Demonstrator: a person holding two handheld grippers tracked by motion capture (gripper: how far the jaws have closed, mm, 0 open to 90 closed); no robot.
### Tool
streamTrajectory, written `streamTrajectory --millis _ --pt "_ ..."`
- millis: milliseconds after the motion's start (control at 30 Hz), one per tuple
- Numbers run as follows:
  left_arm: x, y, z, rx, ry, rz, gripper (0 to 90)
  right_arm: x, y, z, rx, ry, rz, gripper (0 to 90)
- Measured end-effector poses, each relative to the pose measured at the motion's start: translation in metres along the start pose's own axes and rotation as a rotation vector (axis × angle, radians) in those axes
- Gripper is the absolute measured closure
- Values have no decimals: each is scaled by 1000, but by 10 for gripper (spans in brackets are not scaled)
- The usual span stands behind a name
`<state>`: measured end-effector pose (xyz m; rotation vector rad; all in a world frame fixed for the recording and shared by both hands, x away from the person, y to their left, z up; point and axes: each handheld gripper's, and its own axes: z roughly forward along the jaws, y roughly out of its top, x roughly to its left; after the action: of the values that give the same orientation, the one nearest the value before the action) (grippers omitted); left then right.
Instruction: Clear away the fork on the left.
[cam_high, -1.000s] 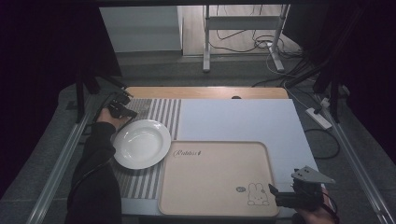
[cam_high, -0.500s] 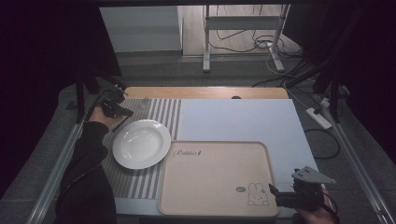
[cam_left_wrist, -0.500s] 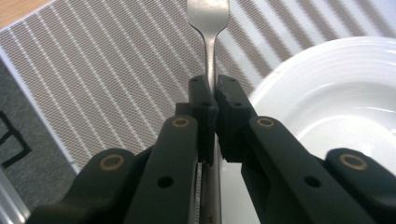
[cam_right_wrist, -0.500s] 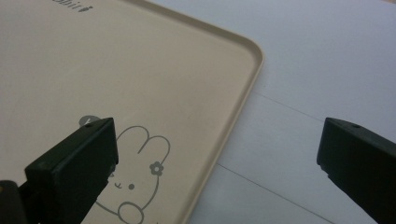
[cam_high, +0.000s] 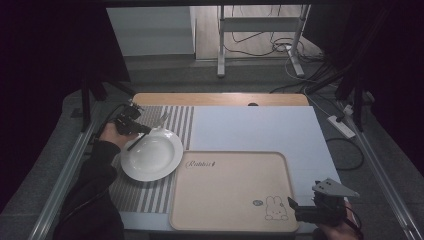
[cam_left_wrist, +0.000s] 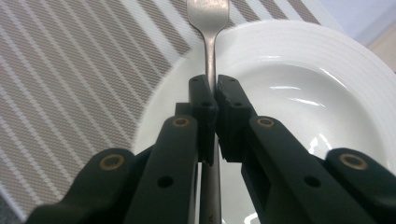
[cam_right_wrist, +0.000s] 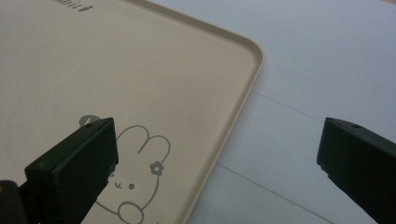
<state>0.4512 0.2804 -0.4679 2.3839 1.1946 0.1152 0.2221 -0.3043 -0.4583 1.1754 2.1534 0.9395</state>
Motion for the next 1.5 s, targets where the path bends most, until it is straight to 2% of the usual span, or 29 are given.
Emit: streamTrajectory --millis 200,267,367,433,467,633,700,1167,1367,1500 --pt "-16 -1 8 -9 -32 20 859 0 0 0 2 -1 -4 0" --pt "-25 0 11 6 -37 38 859 0 0 0 1 0 -3 0" --pt "-31 1 12 3 -51 48 859 0 0 0 0 1 -4 0" --pt "-42 0 13 9 -56 66 859 1 0 0 -1 1 -6 0" --pt "-42 0 13 9 -56 66 859 1 0 0 -1 1 -6 0" --pt "-62 -3 14 14 -71 88 859 1 0 -1 -6 5 -16 0" --pt "-69 -4 13 13 -81 79 859 1 0 -1 -7 6 -17 0" --pt "-116 -8 6 16 -95 115 859 2 0 -1 -10 9 -20 0" --pt "-138 -10 7 16 -125 107 858 2 0 -2 -9 12 -24 0" --pt "-156 -10 9 17 -145 115 858 2 0 -2 -9 14 -24 0"
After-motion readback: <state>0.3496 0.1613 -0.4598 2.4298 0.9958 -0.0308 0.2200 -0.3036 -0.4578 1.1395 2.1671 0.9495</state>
